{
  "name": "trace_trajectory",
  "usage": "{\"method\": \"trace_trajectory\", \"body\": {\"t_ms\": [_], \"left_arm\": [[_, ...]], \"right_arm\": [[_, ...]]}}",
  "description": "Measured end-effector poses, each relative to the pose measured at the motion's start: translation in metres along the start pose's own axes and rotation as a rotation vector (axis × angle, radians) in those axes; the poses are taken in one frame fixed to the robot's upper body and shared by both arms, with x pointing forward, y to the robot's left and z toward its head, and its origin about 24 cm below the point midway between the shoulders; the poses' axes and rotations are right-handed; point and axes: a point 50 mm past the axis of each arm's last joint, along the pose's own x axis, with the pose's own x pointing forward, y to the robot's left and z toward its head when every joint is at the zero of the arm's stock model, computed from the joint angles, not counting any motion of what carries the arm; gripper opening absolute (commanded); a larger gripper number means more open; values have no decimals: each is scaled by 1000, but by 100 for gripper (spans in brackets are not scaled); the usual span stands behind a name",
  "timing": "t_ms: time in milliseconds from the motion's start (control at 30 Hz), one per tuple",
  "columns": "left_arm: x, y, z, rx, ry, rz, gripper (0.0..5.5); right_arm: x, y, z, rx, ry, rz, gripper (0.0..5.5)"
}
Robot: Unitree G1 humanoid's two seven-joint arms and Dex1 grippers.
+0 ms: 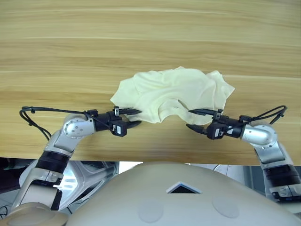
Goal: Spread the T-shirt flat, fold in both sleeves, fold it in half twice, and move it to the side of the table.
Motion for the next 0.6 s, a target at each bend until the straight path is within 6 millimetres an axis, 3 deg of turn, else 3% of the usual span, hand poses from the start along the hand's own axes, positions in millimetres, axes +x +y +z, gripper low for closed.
{"method": "trace_trajectory", "body": {"t_ms": [267, 600], "left_arm": [[6, -5, 3, -4, -27, -13, 200], [10, -7, 6, -6, -45, -18, 200]], "right_arm": [[-21, -9, -3, -25, 62, -52, 267], [-32, 5, 1, -11, 86, -25, 267]]}}
